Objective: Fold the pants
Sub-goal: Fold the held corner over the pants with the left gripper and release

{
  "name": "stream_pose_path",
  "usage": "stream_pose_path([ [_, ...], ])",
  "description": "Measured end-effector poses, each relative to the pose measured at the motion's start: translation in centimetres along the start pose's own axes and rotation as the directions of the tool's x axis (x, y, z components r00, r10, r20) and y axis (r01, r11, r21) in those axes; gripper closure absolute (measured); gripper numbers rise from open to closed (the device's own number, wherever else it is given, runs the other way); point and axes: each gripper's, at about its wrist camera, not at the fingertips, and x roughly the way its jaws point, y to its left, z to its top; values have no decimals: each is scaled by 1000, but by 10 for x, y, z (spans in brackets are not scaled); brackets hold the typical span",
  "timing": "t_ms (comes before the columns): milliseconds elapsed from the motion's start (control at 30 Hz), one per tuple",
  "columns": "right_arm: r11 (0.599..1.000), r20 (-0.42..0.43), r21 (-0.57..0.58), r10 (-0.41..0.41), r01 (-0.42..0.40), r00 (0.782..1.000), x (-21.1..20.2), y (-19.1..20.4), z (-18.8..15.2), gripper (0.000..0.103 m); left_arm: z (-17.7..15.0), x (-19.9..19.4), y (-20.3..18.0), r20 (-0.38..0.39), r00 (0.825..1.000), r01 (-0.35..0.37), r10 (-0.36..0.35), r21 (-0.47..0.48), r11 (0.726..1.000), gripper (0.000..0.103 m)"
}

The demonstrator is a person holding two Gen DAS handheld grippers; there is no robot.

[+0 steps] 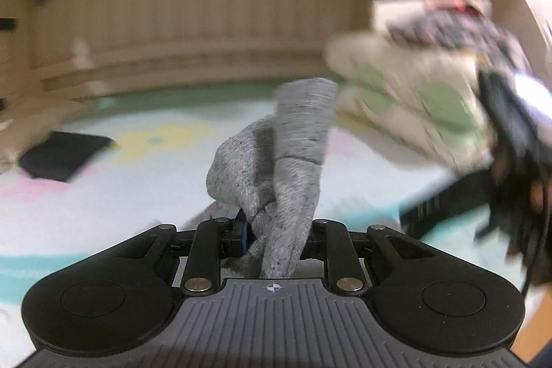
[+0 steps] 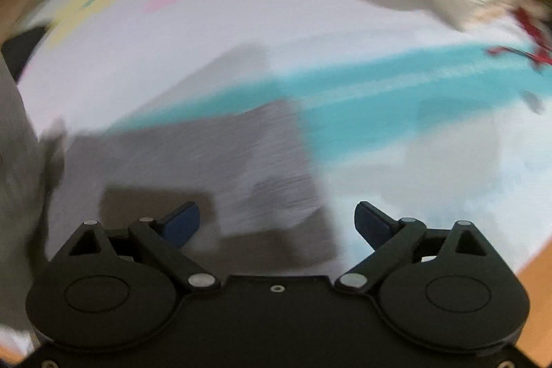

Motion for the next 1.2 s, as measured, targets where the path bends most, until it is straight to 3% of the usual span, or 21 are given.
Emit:
stream_pose_path([
  [200,982,66,127,-146,137,987,-7,-50,11,7,-34,47,-51,-196,980,21,14,179,984,78],
  [300,976,86,146,-175,162,981,-10,-59,13,7,-43,45,-66,-174,983,-7,60,288,958,75],
  [367,976,90,149,-174,160,981,-13,-63,11,6,-43,41,-68,-169,985,15,43,324,946,72],
  [533,982,95,131,-149,136,984,-16,-59,9,7,-35,31,-50,-204,973,159,-108,256,954,63],
  [633,986,107,117,-135,122,985,-18,-57,11,6,-32,25,-39,-202,968,192,-151,199,961,62],
  [733,987,128,125,-114,98,985,-24,-59,12,7,-29,20,-34,-200,955,259,-221,190,947,59],
  [800,987,137,126,-121,103,983,-27,-63,12,7,-30,12,-35,-193,940,319,-282,201,926,60],
  [933,987,152,105,-139,124,979,-31,-70,13,7,-33,2,-34,-217,886,449,-410,174,877,60],
  [967,988,156,98,-137,123,978,-32,-70,12,7,-28,5,-30,-214,881,459,-422,172,872,60],
  [1100,994,159,102,-60,44,986,-33,-75,7,6,-13,2,-4,-167,884,455,-436,96,885,59],
  [1200,998,167,58,-33,24,985,-31,-63,0,6,-2,5,31,-136,919,373,-371,-10,928,59],
])
